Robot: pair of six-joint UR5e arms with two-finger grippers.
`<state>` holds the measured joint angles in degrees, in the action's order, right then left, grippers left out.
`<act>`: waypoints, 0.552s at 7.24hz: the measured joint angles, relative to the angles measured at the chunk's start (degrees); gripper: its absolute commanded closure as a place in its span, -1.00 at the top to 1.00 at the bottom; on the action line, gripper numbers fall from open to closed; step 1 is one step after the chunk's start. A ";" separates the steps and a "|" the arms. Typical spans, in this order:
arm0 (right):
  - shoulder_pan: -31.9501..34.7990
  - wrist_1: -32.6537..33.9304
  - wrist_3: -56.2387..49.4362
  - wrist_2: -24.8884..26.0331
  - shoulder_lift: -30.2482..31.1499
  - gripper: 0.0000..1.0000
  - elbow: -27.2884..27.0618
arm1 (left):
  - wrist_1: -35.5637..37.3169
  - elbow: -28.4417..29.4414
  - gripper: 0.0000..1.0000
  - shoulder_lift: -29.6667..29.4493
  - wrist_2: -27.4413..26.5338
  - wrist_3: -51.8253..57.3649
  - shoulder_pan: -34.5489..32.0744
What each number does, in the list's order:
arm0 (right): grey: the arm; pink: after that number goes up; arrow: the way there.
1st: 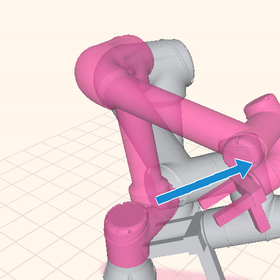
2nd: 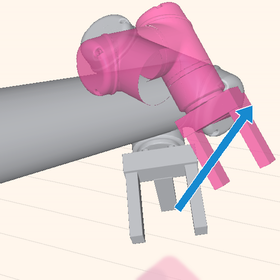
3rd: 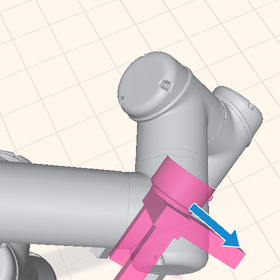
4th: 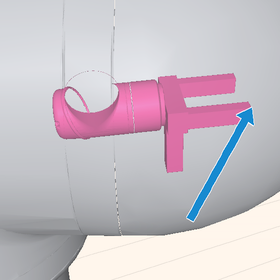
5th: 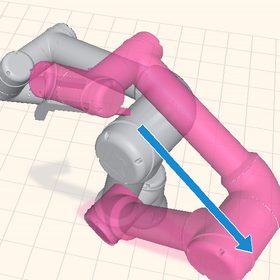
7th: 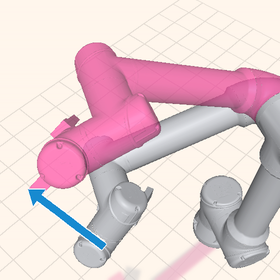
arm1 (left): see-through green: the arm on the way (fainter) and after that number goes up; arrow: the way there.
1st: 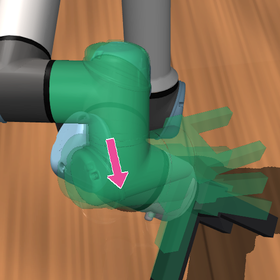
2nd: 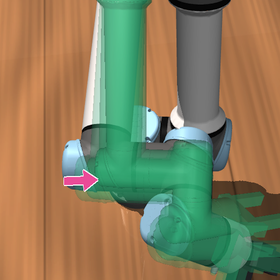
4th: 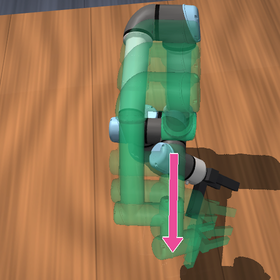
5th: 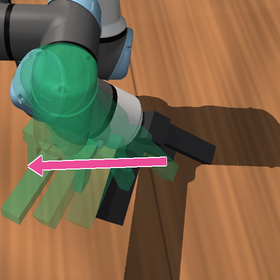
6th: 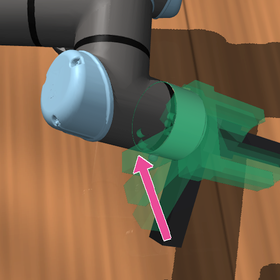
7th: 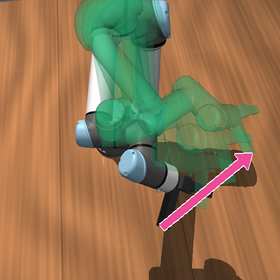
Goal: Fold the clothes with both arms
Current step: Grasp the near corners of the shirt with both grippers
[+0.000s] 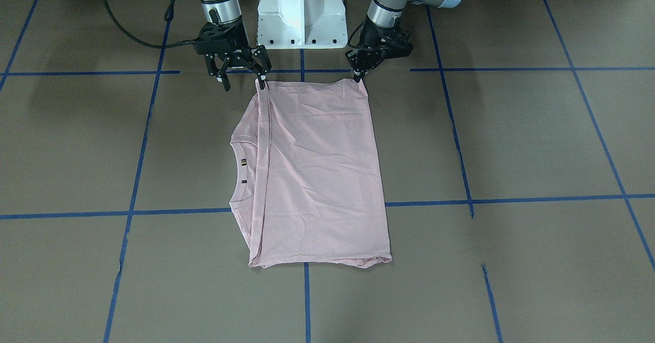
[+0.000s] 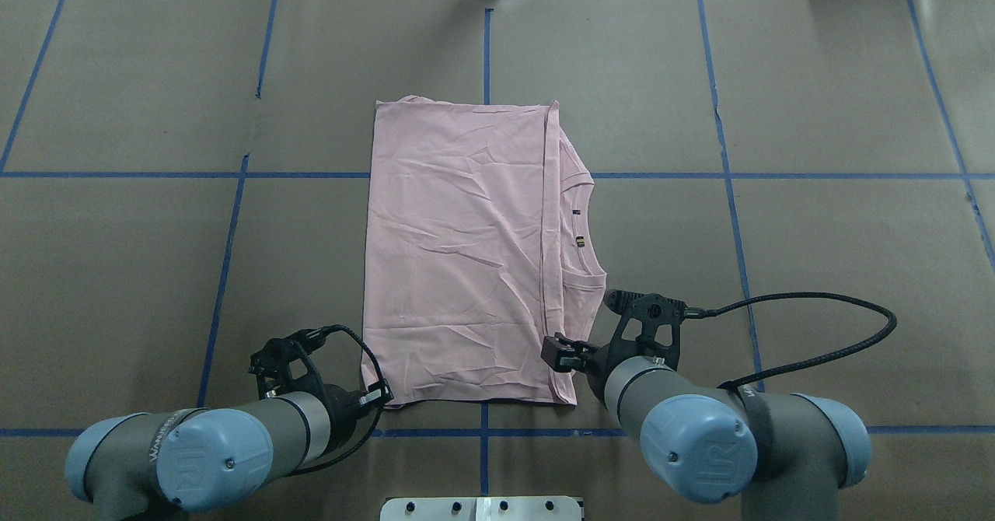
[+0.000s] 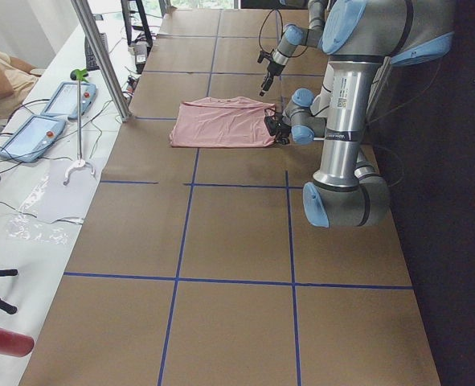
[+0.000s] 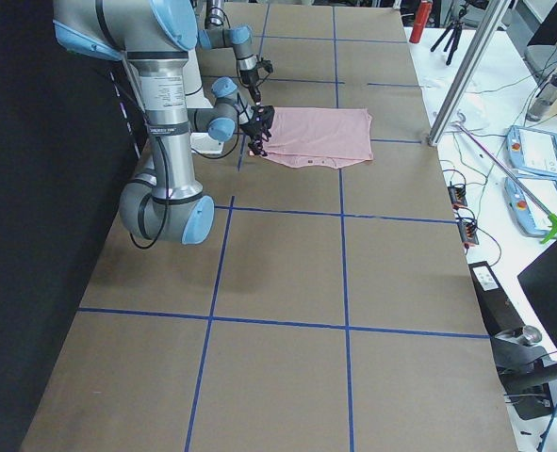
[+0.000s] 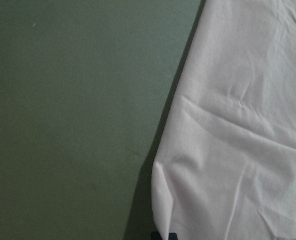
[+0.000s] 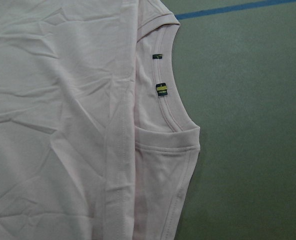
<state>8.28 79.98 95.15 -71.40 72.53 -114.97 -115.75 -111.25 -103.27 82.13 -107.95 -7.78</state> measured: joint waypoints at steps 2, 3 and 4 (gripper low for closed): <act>-1.24 8.22 5.72 -0.95 -6.16 0.53 2.46 | -0.05 -0.12 -1.00 -0.06 -0.09 -0.05 -0.03; -1.47 9.54 6.36 -1.55 -7.34 0.54 3.67 | -0.08 -0.16 -1.00 -0.10 -0.13 -0.06 -0.02; -1.55 10.12 6.53 -2.31 -7.74 0.54 4.38 | -0.08 -0.18 -1.00 -0.14 -0.18 -0.06 -0.01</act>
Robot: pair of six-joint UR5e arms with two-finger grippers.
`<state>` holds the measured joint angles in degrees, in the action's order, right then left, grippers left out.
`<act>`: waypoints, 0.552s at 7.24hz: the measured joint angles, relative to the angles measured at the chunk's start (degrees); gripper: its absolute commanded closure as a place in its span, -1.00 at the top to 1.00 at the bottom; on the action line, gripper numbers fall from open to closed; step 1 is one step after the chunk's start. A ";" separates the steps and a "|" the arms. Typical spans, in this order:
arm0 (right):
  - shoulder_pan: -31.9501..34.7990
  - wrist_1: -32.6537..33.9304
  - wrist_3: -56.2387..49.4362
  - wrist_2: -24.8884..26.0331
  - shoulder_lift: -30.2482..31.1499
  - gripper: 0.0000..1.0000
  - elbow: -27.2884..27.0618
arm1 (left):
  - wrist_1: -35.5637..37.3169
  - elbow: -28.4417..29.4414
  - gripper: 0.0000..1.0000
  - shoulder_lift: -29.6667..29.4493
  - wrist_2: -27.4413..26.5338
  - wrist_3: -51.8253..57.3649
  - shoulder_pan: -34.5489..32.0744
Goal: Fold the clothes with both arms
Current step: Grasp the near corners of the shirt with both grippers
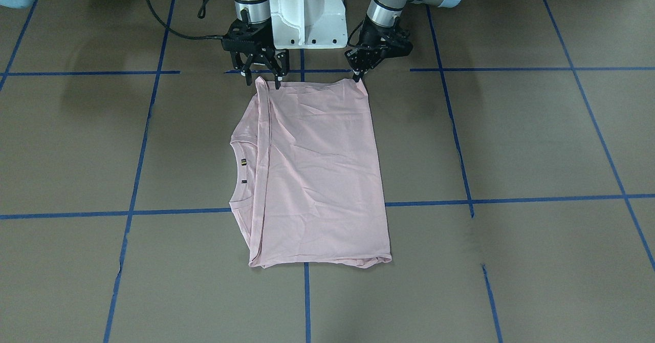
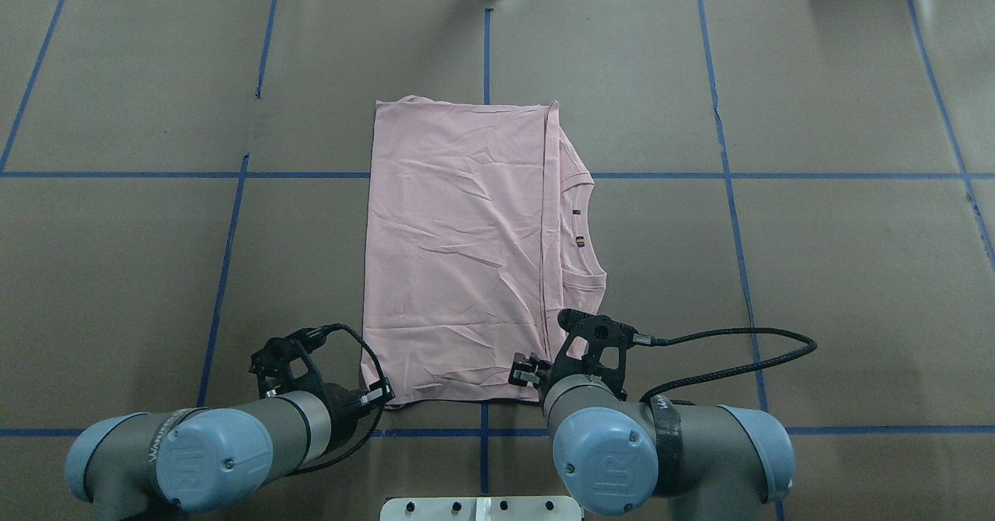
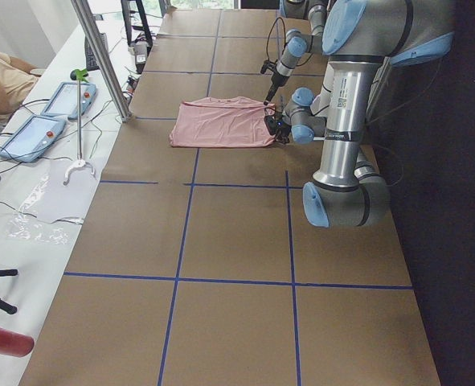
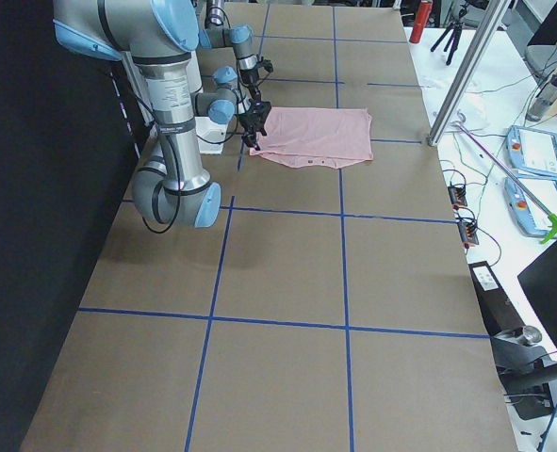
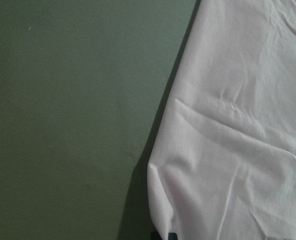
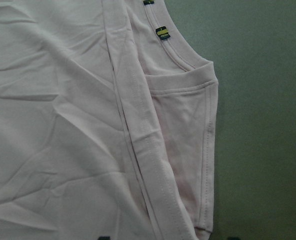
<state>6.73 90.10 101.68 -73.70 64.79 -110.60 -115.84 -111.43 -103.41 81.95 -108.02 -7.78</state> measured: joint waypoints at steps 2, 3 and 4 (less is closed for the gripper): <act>-0.05 1.54 0.02 -1.91 -1.12 0.47 0.90 | 0.00 -0.02 -1.00 -0.06 -0.03 -0.02 0.02; -0.05 2.27 0.01 -2.34 -2.17 0.40 1.86 | 0.00 -0.02 -1.00 -0.06 -0.03 -0.04 0.00; -0.05 2.61 0.03 -2.51 -2.91 0.35 2.98 | 0.00 -0.02 -1.00 -0.05 -0.03 -0.02 -0.01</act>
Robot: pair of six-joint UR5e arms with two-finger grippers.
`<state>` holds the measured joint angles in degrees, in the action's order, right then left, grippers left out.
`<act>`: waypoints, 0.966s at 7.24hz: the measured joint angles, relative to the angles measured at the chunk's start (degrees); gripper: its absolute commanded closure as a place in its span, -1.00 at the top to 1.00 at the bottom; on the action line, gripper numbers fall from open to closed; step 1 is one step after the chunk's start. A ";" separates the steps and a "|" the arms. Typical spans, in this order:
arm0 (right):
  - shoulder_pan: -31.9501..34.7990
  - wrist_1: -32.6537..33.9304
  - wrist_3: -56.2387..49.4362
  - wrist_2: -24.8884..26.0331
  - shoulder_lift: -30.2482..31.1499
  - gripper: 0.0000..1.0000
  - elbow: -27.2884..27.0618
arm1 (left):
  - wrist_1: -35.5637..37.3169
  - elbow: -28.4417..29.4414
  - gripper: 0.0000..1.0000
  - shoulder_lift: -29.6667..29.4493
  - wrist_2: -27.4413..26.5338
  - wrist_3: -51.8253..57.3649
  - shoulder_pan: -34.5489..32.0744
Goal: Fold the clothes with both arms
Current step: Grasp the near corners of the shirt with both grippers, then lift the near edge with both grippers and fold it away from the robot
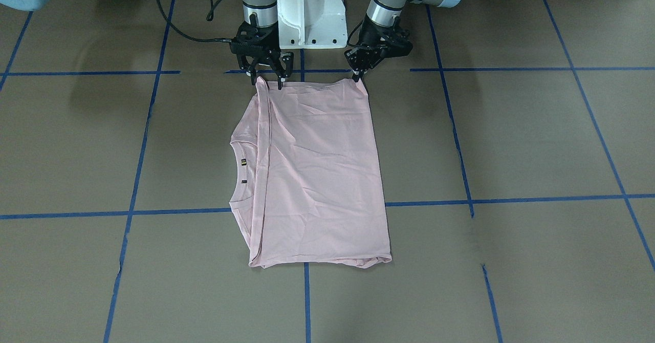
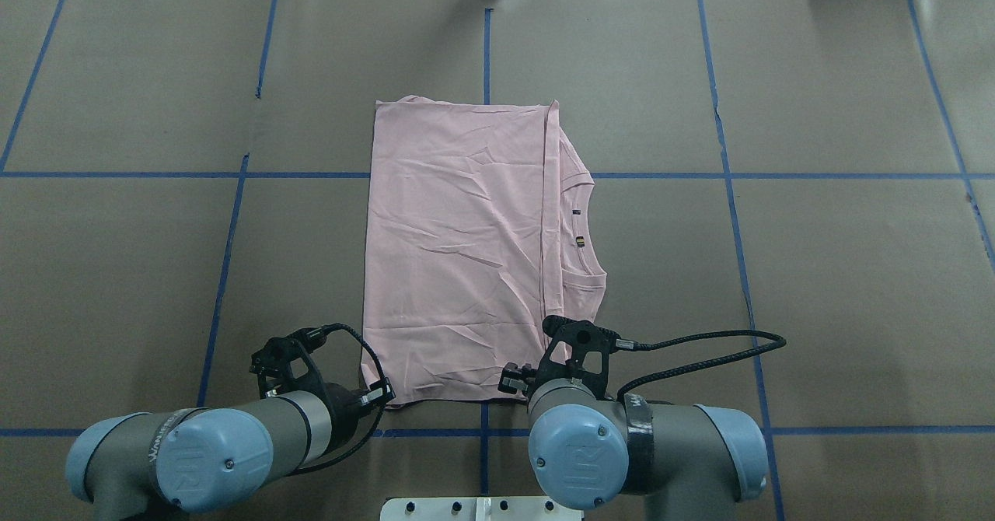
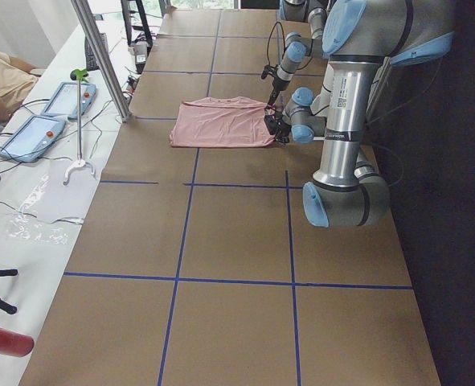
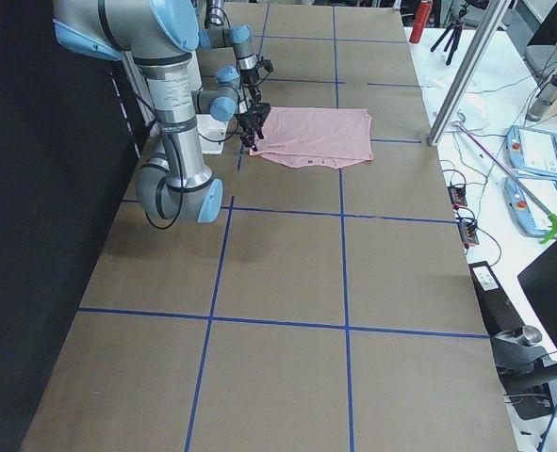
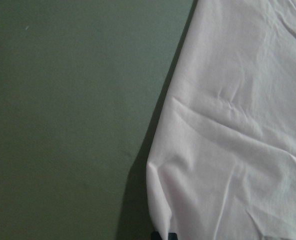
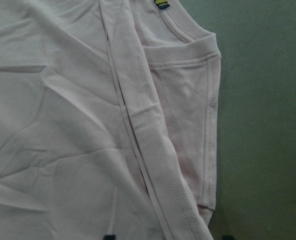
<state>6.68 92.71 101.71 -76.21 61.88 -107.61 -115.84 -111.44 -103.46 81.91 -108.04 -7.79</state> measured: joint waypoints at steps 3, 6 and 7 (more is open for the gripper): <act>0.00 0.17 0.09 0.00 -0.79 0.33 1.78 | 0.00 -0.02 -1.00 0.00 0.00 0.02 0.05; 0.00 -0.32 0.15 0.02 -1.05 -0.40 3.18 | 0.00 0.00 -1.00 -0.05 0.00 0.02 0.05; 0.01 -0.41 0.17 0.02 -1.10 -0.99 3.26 | 0.00 0.00 -1.00 -0.06 0.00 0.02 0.05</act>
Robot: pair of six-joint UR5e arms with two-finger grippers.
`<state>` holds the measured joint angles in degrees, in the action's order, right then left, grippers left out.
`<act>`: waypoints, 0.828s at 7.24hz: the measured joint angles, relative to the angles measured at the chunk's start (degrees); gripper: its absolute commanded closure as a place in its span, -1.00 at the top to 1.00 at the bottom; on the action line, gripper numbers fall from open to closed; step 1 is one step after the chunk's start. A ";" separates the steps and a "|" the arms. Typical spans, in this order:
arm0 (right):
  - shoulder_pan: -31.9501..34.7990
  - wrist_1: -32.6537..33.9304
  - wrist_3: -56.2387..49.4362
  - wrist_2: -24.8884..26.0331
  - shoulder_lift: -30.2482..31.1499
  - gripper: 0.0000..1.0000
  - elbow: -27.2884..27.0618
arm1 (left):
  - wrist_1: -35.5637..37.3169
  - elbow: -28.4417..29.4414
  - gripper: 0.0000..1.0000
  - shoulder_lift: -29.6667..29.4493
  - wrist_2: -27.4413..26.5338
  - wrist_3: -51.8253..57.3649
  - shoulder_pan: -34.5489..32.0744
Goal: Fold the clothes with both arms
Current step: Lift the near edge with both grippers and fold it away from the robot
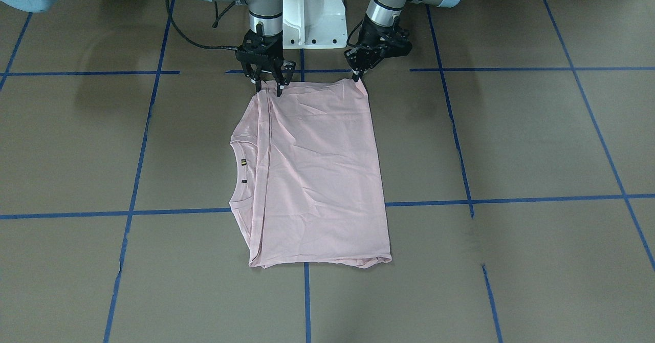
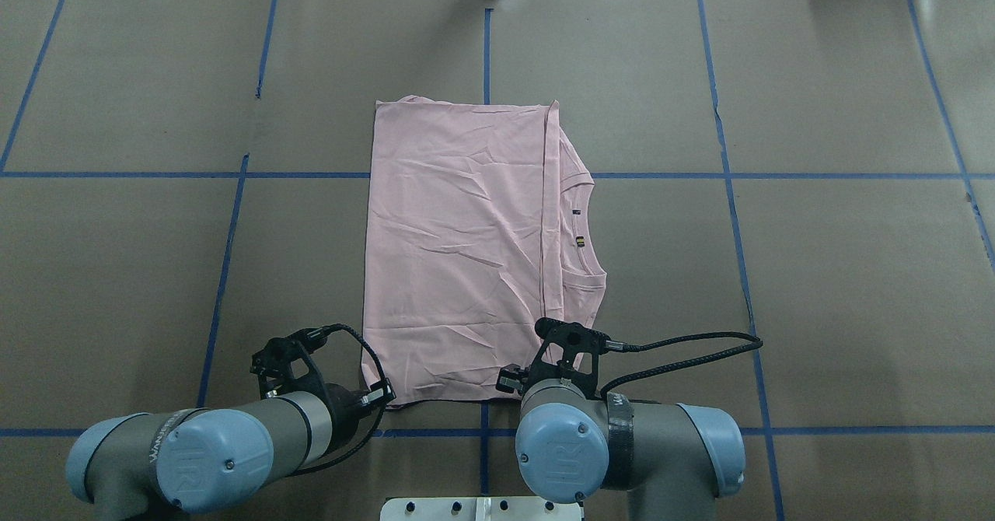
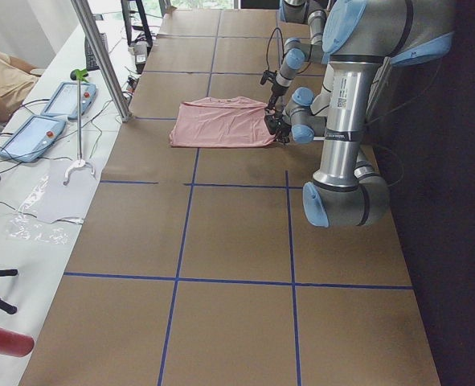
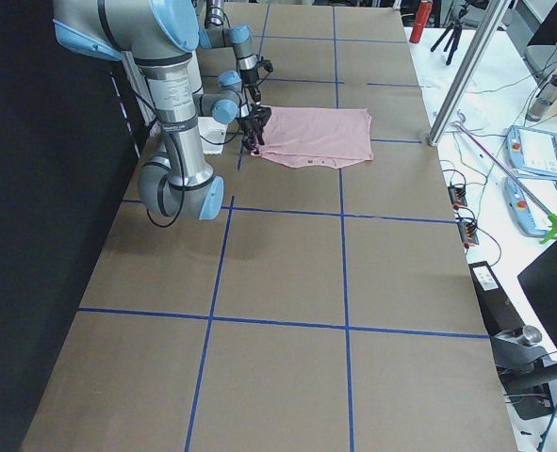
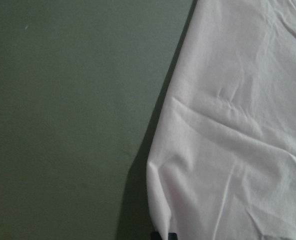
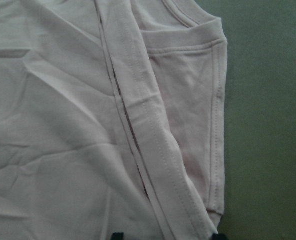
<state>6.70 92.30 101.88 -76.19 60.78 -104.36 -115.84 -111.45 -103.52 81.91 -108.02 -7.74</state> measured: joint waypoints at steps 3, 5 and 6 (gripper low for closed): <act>0.05 0.02 2.14 0.02 -0.14 -1.00 0.06 | 0.00 0.00 -1.00 -0.01 0.00 0.00 -0.03; 0.44 0.14 2.56 0.07 -0.70 -1.00 -0.01 | 0.00 -0.05 -1.00 -0.01 0.00 0.00 0.00; 0.63 0.15 2.60 0.07 -0.78 -1.00 -0.08 | 0.00 -0.06 -1.00 -0.01 0.00 0.00 -0.01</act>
<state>7.32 92.45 104.48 -76.11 59.99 -104.43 -115.84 -111.50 -103.53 81.91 -108.02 -7.75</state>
